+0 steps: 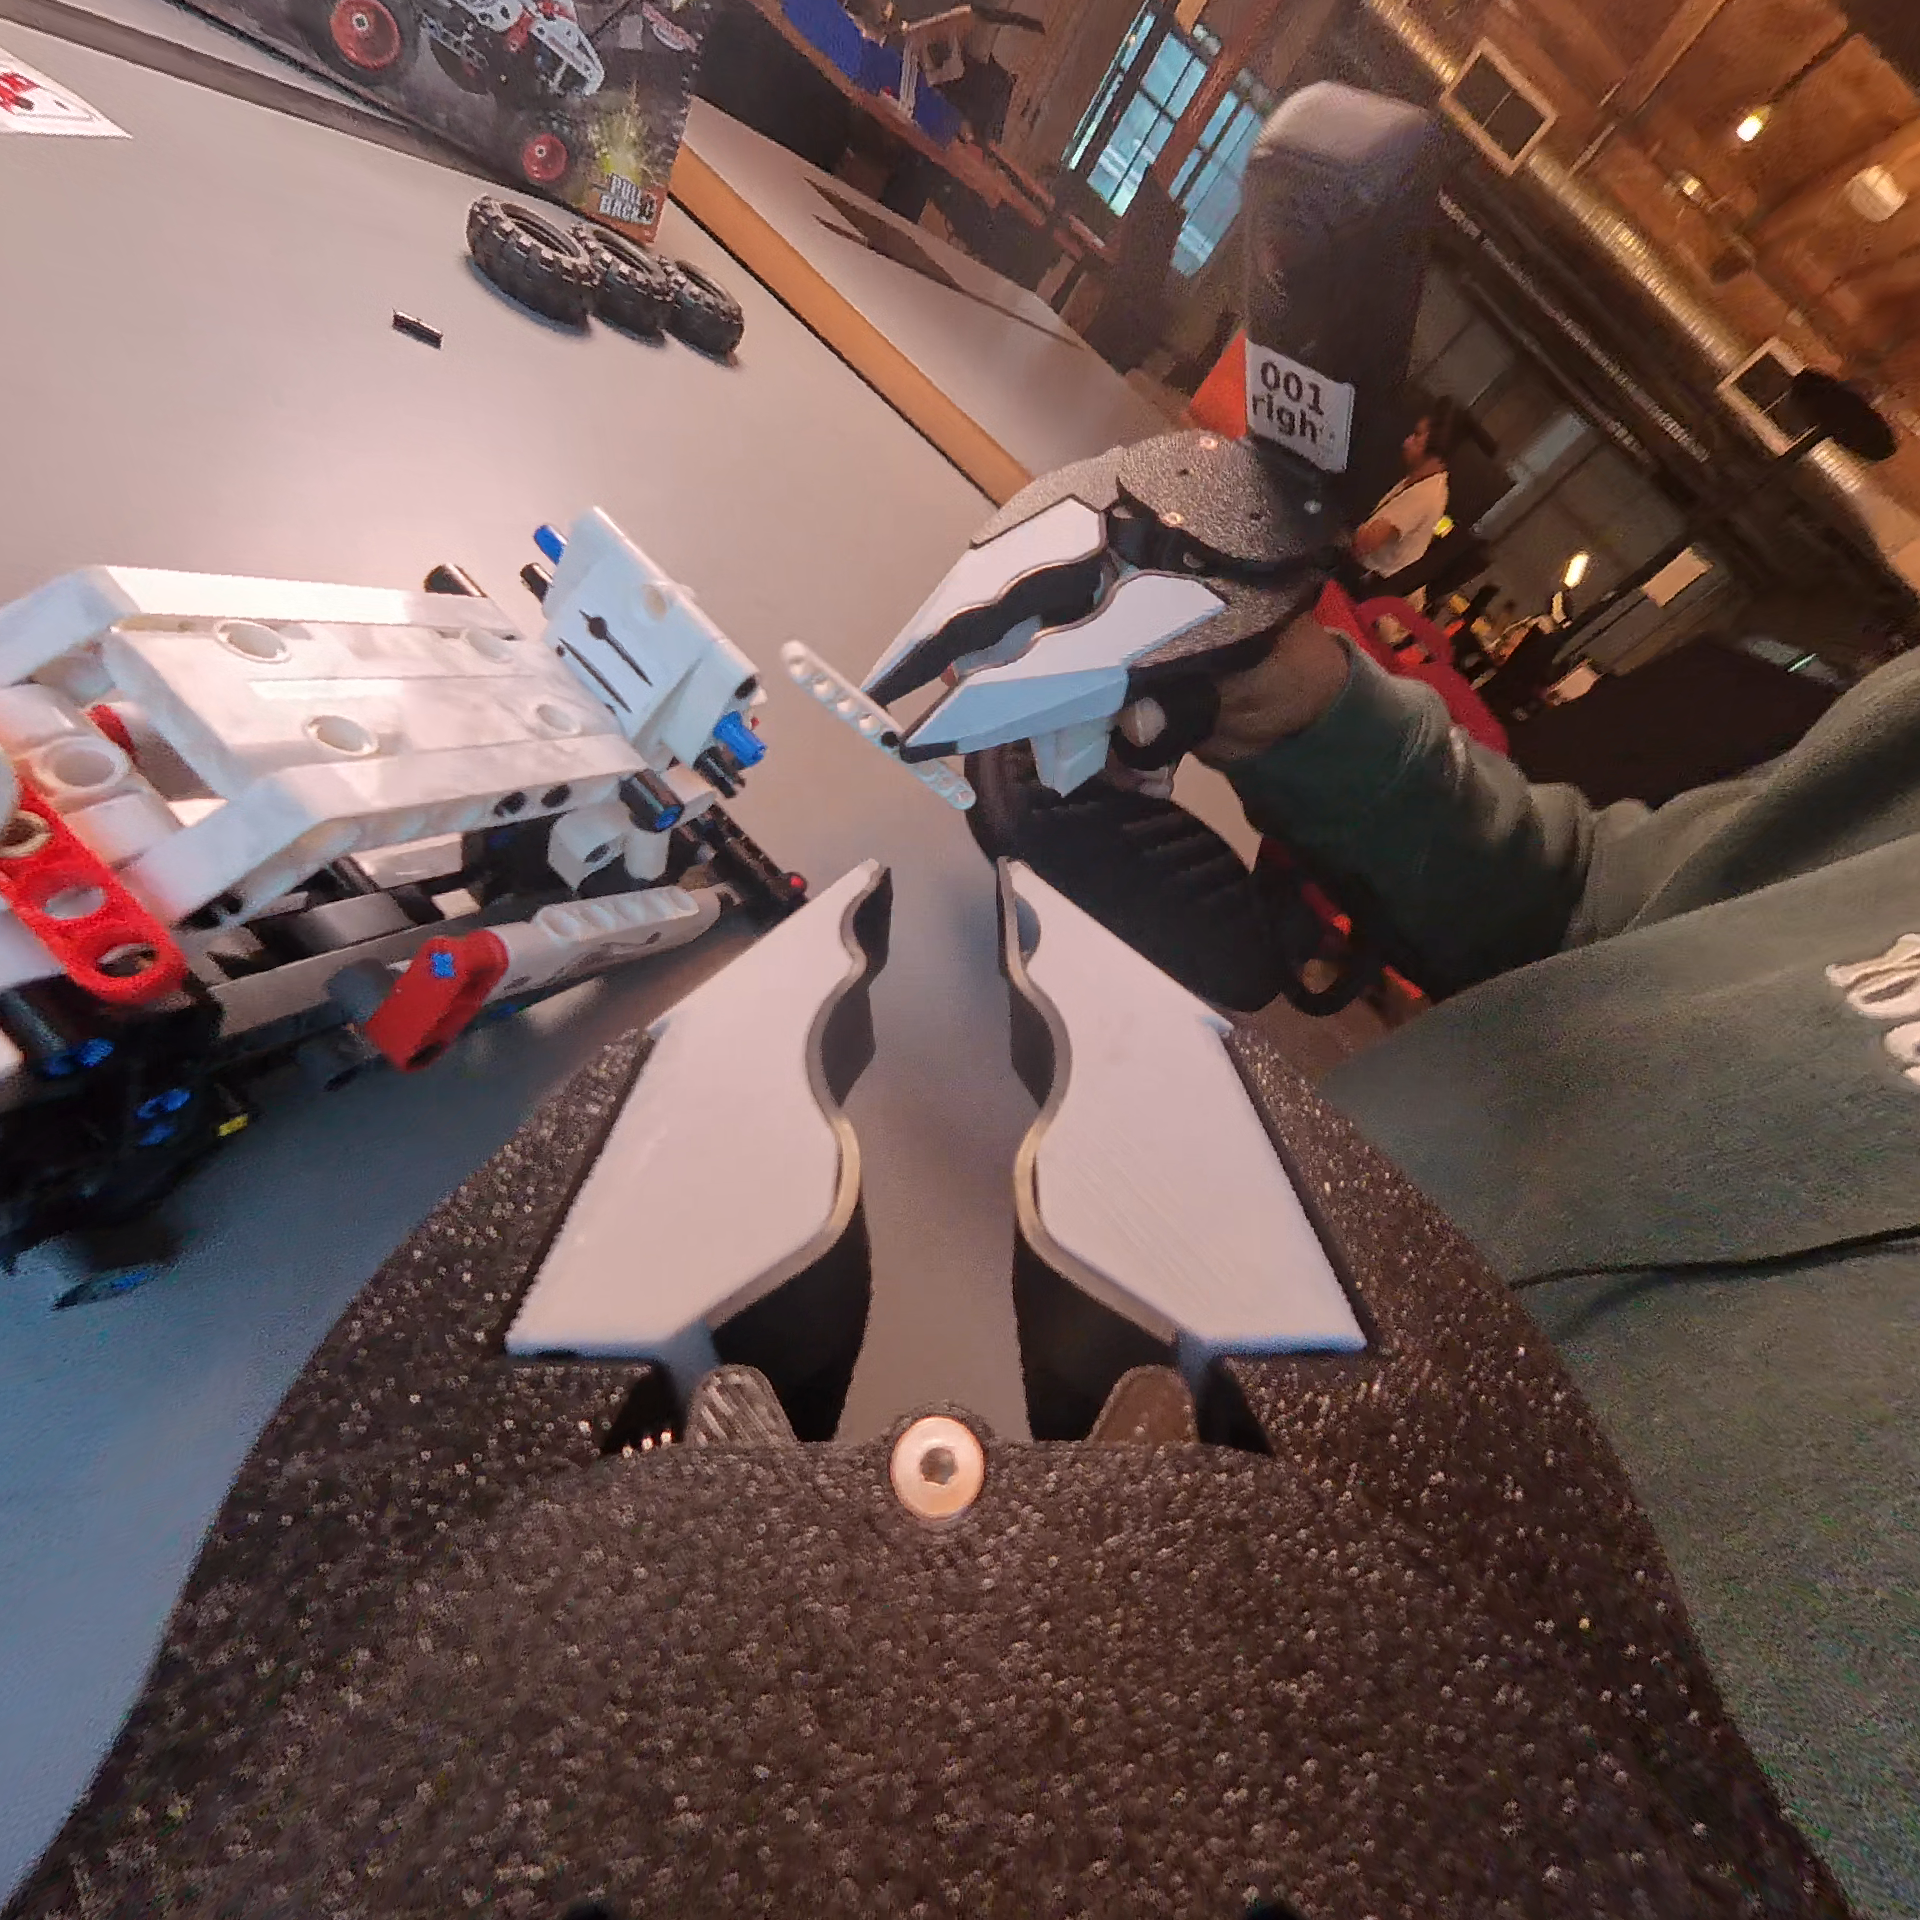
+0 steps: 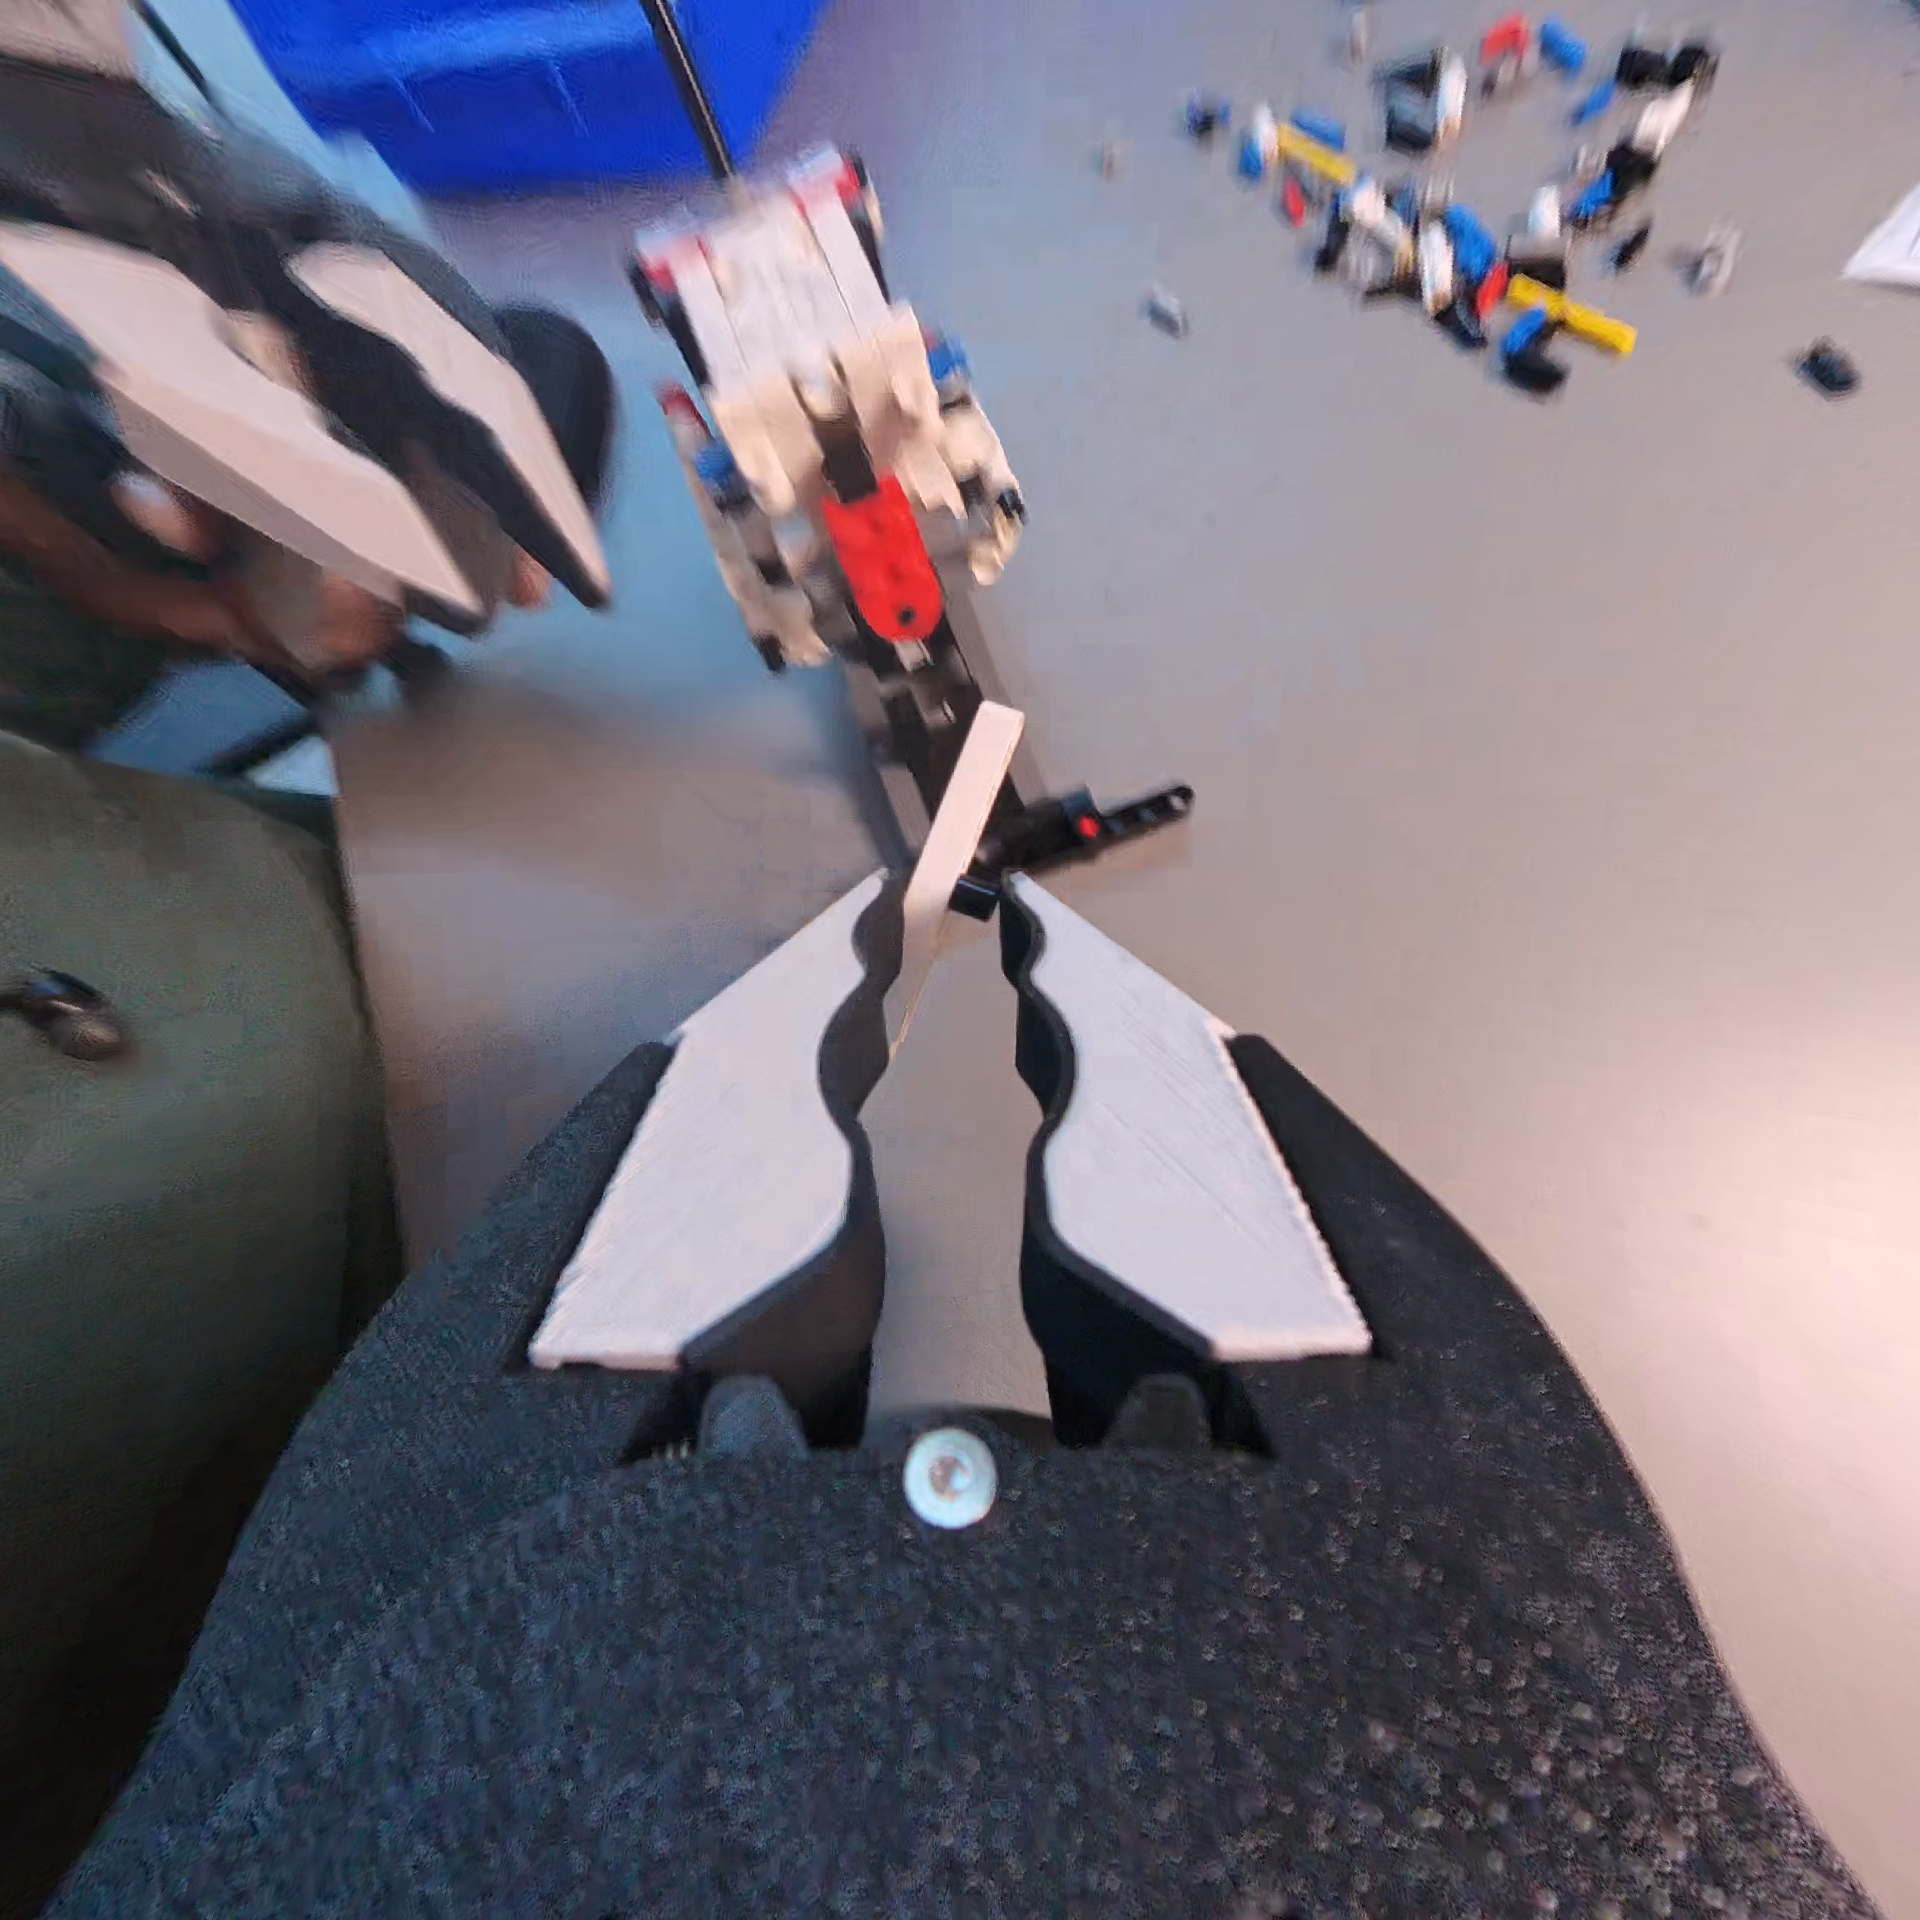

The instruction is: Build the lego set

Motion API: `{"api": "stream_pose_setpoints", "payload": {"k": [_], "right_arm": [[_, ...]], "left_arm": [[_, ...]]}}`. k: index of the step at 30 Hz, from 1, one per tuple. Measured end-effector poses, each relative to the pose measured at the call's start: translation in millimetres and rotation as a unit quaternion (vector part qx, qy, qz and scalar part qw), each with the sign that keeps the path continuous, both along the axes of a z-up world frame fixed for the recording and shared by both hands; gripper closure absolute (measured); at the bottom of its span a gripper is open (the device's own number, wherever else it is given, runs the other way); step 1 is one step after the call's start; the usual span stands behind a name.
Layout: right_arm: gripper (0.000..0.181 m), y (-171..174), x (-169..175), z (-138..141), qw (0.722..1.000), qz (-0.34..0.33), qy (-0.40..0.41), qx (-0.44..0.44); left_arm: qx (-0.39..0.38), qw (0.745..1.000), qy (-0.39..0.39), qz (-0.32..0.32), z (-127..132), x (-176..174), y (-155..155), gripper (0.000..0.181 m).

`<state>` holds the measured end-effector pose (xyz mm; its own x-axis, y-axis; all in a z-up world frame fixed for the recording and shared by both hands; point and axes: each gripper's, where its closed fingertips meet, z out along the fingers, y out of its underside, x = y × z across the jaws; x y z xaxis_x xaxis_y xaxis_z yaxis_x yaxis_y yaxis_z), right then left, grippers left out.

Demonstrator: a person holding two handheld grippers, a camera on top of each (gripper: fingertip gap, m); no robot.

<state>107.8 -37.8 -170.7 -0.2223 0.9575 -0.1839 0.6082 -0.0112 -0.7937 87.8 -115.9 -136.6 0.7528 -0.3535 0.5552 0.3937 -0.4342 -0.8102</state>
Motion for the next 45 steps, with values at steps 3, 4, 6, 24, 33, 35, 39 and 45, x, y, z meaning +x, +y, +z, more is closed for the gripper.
{"api": "stream_pose_setpoints", "payload": {"k": [3,4,6,24,33,35,39,45], "right_arm": [[0.164,-27,-6,50,0.990,0.010,0.121,-0.072],[0.164,-33,-6,58,0.987,0.011,0.147,-0.064],[0.164,-42,-7,65,0.982,0.012,0.186,-0.002],[0.164,-86,11,78,0.975,0.149,0.160,-0.041],[0.174,-86,1,80,0.970,0.142,0.165,-0.110],[0.174,-75,-2,78,0.966,0.117,0.161,-0.164],[0.174,-38,-8,63,0.959,0.027,0.121,-0.255],[0.175,-21,-22,27,0.916,-0.100,0.034,-0.387]], "left_arm": [[0.016,0.997,-0.079,-0.016,15,8,9,0.161],[0.025,0.993,-0.109,-0.022,21,11,11,0.160],[0.034,0.987,-0.154,-0.030,32,14,16,0.157],[0.062,0.974,0.085,-0.198,66,34,-4,0.174],[0.069,0.976,0.072,-0.192,69,27,5,0.171],[0.069,0.978,0.122,-0.153,64,7,10,0.161],[0.029,0.946,0.306,-0.108,27,-34,5,0.163],[0.012,0.869,0.491,-0.059,-27,-58,-2,0.161]]}}
